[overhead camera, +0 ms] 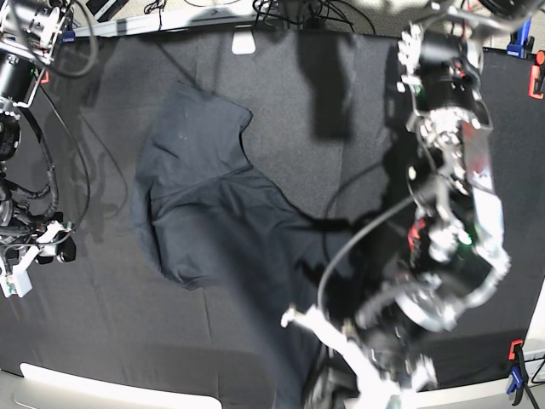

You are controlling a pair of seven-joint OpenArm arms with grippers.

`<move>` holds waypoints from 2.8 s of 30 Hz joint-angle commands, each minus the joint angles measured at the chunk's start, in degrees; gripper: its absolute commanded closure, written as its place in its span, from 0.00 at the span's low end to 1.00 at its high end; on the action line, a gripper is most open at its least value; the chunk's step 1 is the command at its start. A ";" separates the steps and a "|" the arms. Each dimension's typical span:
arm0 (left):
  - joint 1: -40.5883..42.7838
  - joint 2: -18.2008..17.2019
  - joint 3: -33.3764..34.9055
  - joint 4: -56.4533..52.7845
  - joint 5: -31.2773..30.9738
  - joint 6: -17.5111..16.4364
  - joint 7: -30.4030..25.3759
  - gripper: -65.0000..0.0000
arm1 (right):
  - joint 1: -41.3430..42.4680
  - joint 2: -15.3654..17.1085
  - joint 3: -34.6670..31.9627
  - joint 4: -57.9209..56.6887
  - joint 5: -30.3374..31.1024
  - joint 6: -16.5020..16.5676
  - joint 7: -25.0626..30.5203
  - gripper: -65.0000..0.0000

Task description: Layout the t-shirt on the table in an organized manner, then fold the t-shirt properly

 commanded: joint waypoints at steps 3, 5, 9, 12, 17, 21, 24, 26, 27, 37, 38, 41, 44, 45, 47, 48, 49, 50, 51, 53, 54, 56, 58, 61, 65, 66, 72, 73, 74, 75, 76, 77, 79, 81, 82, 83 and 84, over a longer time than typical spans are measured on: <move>1.84 0.22 -0.09 -7.45 1.64 0.28 -2.36 1.00 | 1.27 1.25 0.35 0.79 0.83 0.85 0.96 0.56; 3.26 0.20 -0.09 -15.21 1.70 0.26 -5.81 1.00 | 1.27 1.25 0.37 0.79 1.03 0.85 0.96 0.56; 4.02 0.33 0.37 -29.51 -0.83 -2.40 -10.84 1.00 | 1.27 1.25 0.37 0.79 3.80 0.85 0.94 0.56; 3.72 0.33 1.11 -36.24 -2.01 -5.42 -10.75 1.00 | 1.27 1.25 0.35 0.79 4.02 0.85 0.94 0.56; 4.15 0.52 1.20 -38.42 -18.64 -15.30 -5.38 1.00 | 1.27 1.25 0.37 0.79 3.98 0.85 0.96 0.56; 3.34 1.03 1.18 -38.42 -26.49 -20.50 -1.07 1.00 | 1.27 1.25 0.35 0.79 3.98 0.87 0.94 0.56; 1.77 0.79 1.01 -38.42 -27.85 -22.23 2.71 0.69 | 1.27 1.25 0.37 0.79 3.96 0.87 0.94 0.56; -0.09 0.20 1.01 -38.14 -30.25 -22.60 5.29 0.57 | 1.27 1.25 0.37 0.79 3.96 0.87 0.96 0.56; -1.11 -0.37 1.01 -37.75 -31.47 -22.60 6.25 0.57 | 1.27 1.25 0.37 0.79 3.96 0.87 0.96 0.56; -5.51 -4.61 -3.67 -31.19 -23.21 -18.29 4.63 0.57 | 1.27 1.25 0.37 0.79 3.98 0.87 0.96 0.56; -5.44 -4.61 -3.82 -31.19 -21.51 -17.81 4.24 0.57 | 1.27 1.25 0.37 0.79 3.96 0.87 0.96 0.56; -5.31 -4.59 -3.82 -31.19 -17.94 -17.75 4.55 0.57 | 1.27 1.22 0.37 0.76 3.98 0.87 0.94 0.56; -4.85 -4.55 -3.82 -31.21 -16.61 -17.66 5.09 0.57 | 1.27 1.20 0.35 0.79 3.98 0.87 0.92 0.56; -4.55 -4.44 -3.82 -31.26 -15.74 -16.98 4.61 0.57 | 1.27 1.05 0.37 0.76 3.93 0.87 0.92 0.56; -3.69 -4.24 -3.80 -31.63 -11.52 -12.85 0.79 0.57 | 1.27 0.39 0.37 0.76 3.96 0.87 0.85 0.56; -3.17 -4.24 -3.80 -32.00 -8.81 -10.71 -2.29 0.57 | 1.25 -0.04 0.35 0.76 3.96 0.87 0.70 0.56; -2.71 -4.26 -3.80 -32.37 -6.03 -8.70 -5.62 0.57 | 1.27 -0.68 0.37 0.76 3.96 0.87 0.66 0.56; -2.49 -4.28 -3.80 -33.00 -3.39 -7.04 -8.68 0.57 | 1.27 -1.31 0.37 0.76 3.93 0.90 0.66 0.56; -2.56 -4.26 -3.80 -33.83 -0.83 -5.25 -11.13 0.57 | 1.25 -1.99 0.37 0.76 3.96 0.90 0.66 0.56; -3.04 -4.26 -3.80 -36.02 3.80 -1.97 -15.41 0.57 | 1.27 -3.23 0.37 0.76 3.91 1.07 0.66 0.56; -3.34 -4.24 -3.80 -37.27 5.95 -0.96 -16.85 0.57 | 1.27 -3.63 0.35 0.76 3.87 1.33 0.66 0.56; -4.09 -4.07 -3.80 -40.72 9.11 -0.79 -18.16 0.57 | 1.27 -4.39 0.35 0.76 3.04 2.36 0.68 0.56; -5.20 -3.28 -3.78 -45.11 11.02 -0.83 -18.40 0.57 | 1.27 -4.46 0.35 0.76 3.08 2.58 0.66 0.56; -7.91 -2.10 -3.19 -52.83 14.19 -0.76 -20.94 0.57 | 1.27 -4.28 0.35 0.76 2.86 2.58 0.66 0.56; -12.74 -1.25 -2.95 -62.75 17.03 5.66 -22.34 0.57 | 1.27 -4.28 0.37 0.76 2.84 2.58 0.26 0.56; -13.88 -1.29 -2.95 -64.76 17.90 7.19 -22.82 0.57 | 1.27 -4.28 0.37 0.76 2.82 2.58 0.24 0.56; -16.41 -1.27 -2.95 -70.86 21.38 7.17 -22.58 0.62 | 1.27 -4.31 0.37 0.76 2.86 2.58 0.24 0.56; -16.11 -1.27 -2.95 -71.32 21.38 6.49 -22.56 0.63 | 1.27 -4.31 0.37 0.76 2.86 2.58 0.24 0.56; -15.78 -1.27 -2.95 -71.65 21.35 5.75 -22.53 0.65 | 1.27 -4.31 0.37 0.76 2.86 2.58 0.24 0.56; -15.50 -1.27 -2.95 -72.00 21.33 5.14 -22.29 0.65 | 1.27 -4.31 0.37 0.76 2.86 2.58 0.24 0.56; -15.28 -1.27 -2.95 -72.24 21.29 4.26 -21.57 0.65 | 1.27 -4.31 0.37 0.76 2.89 2.58 0.24 0.56; -15.15 -1.29 -2.95 -72.26 21.14 2.86 -20.76 0.65 | 1.27 -4.31 0.37 0.76 2.89 2.58 0.26 0.56; -15.02 -1.27 -2.95 -72.26 21.11 0.28 -19.61 0.78 | 1.27 -4.31 0.37 0.76 2.89 2.58 0.24 0.56; -15.06 -1.29 -2.95 -72.24 21.14 -0.31 -19.34 1.00 | 1.27 -4.28 0.37 0.76 2.89 2.58 0.24 0.56; -15.17 -1.31 -2.95 -72.19 21.14 -0.26 -19.32 1.00 | 1.27 -4.31 0.37 0.76 2.89 2.58 0.24 0.56; -15.28 -1.60 -2.95 -72.17 21.14 -0.24 -18.99 1.00 | 1.27 -4.31 0.37 0.76 2.89 2.58 0.24 0.56; -15.47 -1.99 -2.95 -71.93 21.14 -0.20 -18.08 1.00 | 1.27 -4.28 0.37 0.76 2.89 2.58 0.26 0.56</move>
